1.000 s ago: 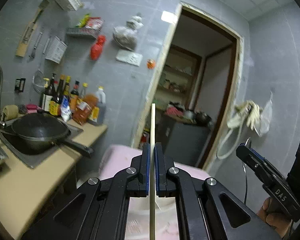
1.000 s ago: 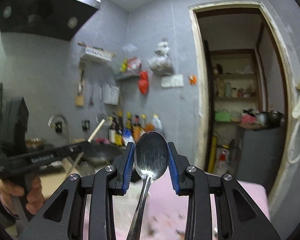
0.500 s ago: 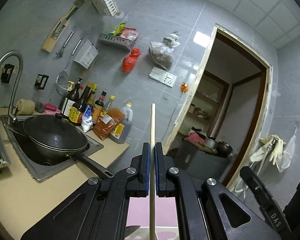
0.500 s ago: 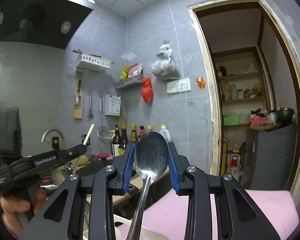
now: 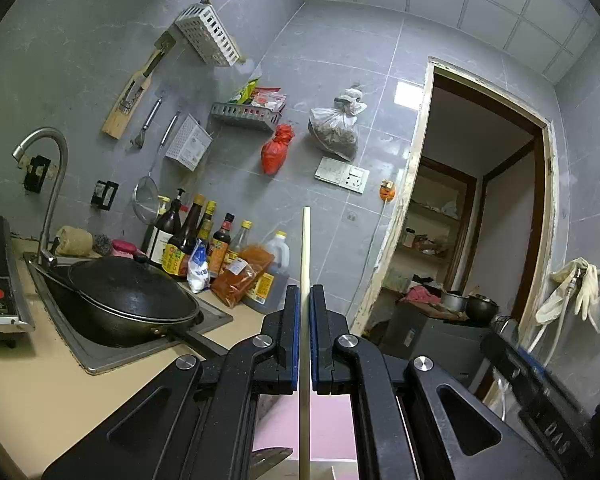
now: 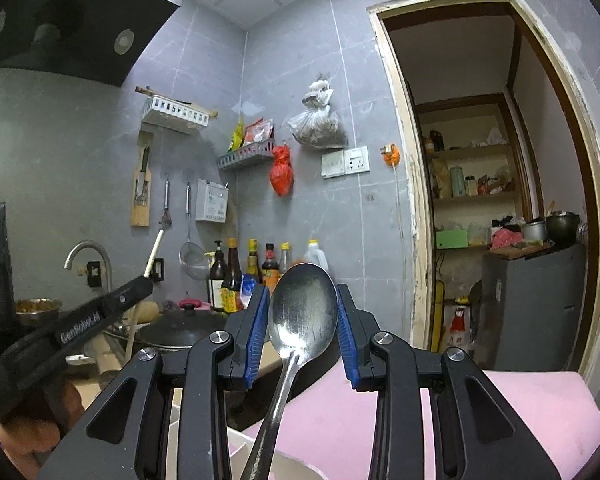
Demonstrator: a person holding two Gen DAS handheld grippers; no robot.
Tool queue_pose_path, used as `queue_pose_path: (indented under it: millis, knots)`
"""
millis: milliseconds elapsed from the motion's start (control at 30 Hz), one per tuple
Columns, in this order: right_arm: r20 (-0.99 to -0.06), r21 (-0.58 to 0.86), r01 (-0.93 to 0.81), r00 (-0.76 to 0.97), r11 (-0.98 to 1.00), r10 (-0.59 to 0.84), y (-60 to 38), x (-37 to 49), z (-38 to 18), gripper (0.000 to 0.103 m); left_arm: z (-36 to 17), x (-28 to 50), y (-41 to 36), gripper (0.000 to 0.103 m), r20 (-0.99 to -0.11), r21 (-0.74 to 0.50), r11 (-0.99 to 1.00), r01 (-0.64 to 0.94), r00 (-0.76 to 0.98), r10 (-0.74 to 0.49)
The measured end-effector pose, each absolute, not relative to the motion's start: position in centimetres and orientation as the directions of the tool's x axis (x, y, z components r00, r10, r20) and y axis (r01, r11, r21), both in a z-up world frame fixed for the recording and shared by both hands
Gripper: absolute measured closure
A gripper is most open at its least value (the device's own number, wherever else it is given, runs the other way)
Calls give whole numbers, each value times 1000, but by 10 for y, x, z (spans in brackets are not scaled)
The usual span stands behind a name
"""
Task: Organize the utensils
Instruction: 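Carry the chopstick with the left tool while the right tool carries the spoon over the basket, then lower the spoon into the basket and open the right tool while the left tool drops the chopstick in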
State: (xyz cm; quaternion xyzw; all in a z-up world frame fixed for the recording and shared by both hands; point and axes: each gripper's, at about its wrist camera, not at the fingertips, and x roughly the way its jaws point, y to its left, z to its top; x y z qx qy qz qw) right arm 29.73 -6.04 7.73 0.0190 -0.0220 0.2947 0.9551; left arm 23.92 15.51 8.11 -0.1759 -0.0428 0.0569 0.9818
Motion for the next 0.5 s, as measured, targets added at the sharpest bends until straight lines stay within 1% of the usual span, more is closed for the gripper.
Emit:
queue_pose_path:
  millis: [267,500]
  knots:
    - [102,-7,-527,845,850,525,-52,298,86,73,78,243,156,101,54,-366,925,-104,990,133]
    - [58,-56,-523,848,850,526,-45,300,76,73,68,240,153,101,45,-361,927,-104,991,129]
